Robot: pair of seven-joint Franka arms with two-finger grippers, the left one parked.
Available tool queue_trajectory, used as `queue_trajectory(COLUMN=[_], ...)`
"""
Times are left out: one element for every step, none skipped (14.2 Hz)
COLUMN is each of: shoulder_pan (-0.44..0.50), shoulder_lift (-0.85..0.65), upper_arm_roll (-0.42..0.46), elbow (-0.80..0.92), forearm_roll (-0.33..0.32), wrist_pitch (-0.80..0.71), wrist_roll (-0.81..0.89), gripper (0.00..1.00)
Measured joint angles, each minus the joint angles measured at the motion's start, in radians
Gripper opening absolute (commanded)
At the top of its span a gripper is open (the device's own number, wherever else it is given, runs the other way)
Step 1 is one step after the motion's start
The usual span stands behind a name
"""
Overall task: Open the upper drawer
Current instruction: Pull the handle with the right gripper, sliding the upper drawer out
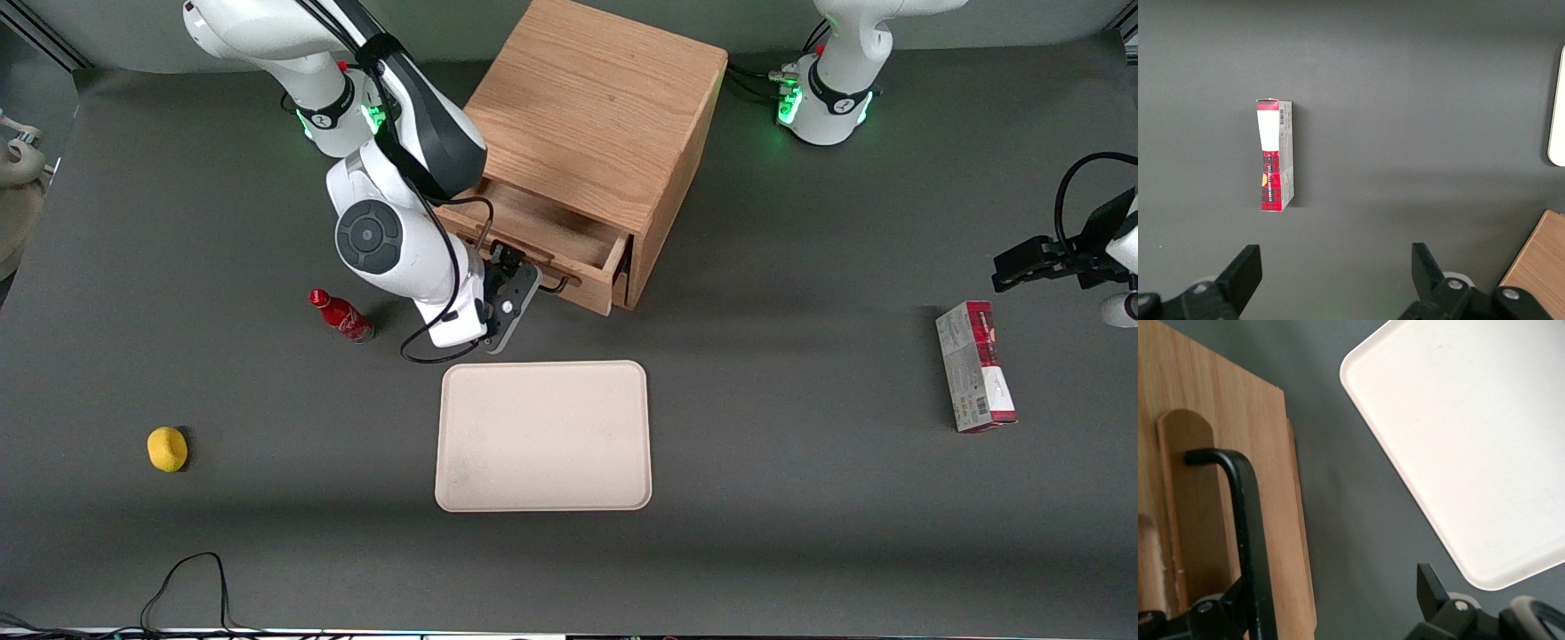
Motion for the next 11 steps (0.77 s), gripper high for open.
queue_trajectory(shoulder_pan=[-0.009,-0.020,-0.032,-0.043,-0.052,-0.056,-0.057,-0.057,-0.057,-0.058,-0.064], shoulder_lift=[0.009,0.019,0.030,0.039,0.048,0.055,0.060,0.062,0.063,0.066,0.072], upper_arm_roll=[0.000,-0.001,-0.001,-0.001,-0.001,-0.001,-0.001,-0.001,0.000,-0.001,-0.001], elbow=[0.016,0.035,0.052,0.065,0.076,0.087,0.093,0.097,0.101,0.108,0.118], forearm_roll=[0.000,0.000,0.000,0.000,0.000,0.000,-0.001,-0.005,-0.013,-0.020,-0.023], wrist_pitch=[0.000,0.000,0.000,0.000,0.000,0.000,-0.001,-0.002,-0.002,-0.002,-0.003], wrist_roll=[0.000,0.000,0.000,0.000,-0.001,-0.002,-0.003,-0.004,-0.005,-0.005,-0.005], gripper=[1.00,1.00,1.00,1.00,1.00,1.00,1.00,1.00,1.00,1.00,1.00])
